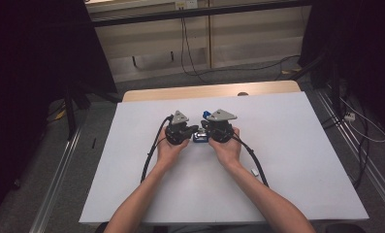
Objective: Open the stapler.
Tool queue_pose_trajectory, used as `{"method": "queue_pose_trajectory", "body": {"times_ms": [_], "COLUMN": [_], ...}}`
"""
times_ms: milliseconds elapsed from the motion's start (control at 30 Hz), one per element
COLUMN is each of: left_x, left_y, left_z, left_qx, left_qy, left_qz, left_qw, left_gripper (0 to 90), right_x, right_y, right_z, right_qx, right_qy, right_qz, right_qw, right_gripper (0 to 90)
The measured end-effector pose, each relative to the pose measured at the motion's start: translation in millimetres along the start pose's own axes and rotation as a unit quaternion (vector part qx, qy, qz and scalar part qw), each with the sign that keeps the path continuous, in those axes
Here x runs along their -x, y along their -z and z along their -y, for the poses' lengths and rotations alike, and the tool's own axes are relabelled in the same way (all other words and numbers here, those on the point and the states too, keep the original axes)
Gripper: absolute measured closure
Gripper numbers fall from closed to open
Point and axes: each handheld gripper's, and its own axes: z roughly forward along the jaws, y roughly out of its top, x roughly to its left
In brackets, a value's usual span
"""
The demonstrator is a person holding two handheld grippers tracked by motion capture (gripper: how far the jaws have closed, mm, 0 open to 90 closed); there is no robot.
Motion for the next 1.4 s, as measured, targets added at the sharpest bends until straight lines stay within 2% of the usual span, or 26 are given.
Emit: {"method": "queue_pose_trajectory", "body": {"times_ms": [133,500,867,1067,1400], "left_x": [-0.6,-0.9,-0.4,-0.8,-0.2], "left_y": [0.0,-0.1,0.2,0.0,0.0], "left_z": [0.0,0.5,0.8,0.6,0.5], "left_qx": [0.0,0.003,0.001,0.003,0.001], "left_qy": [0.003,0.002,-0.003,-0.001,-0.003], "left_qz": [0.001,0.002,0.002,0.002,0.001], "left_qw": [1.0,1.0,1.0,1.0,1.0], "left_gripper": [90.0,90.0,90.0,90.0,90.0], "right_x": [2.1,4.8,3.1,8.3,13.6], "right_y": [2.0,5.0,6.2,11.3,16.0], "right_z": [-1.2,-2.2,-1.8,-3.8,-3.4], "right_qx": [0.003,0.003,0.001,0.006,0.01], "right_qy": [-0.005,-0.012,-0.005,-0.003,-0.008], "right_qz": [0.005,0.0,0.005,0.025,0.03], "right_qw": [1.0,0.9999,1.0,0.9997,0.9995], "right_gripper": [90.0,90.0,90.0,90.0,90.0]}}
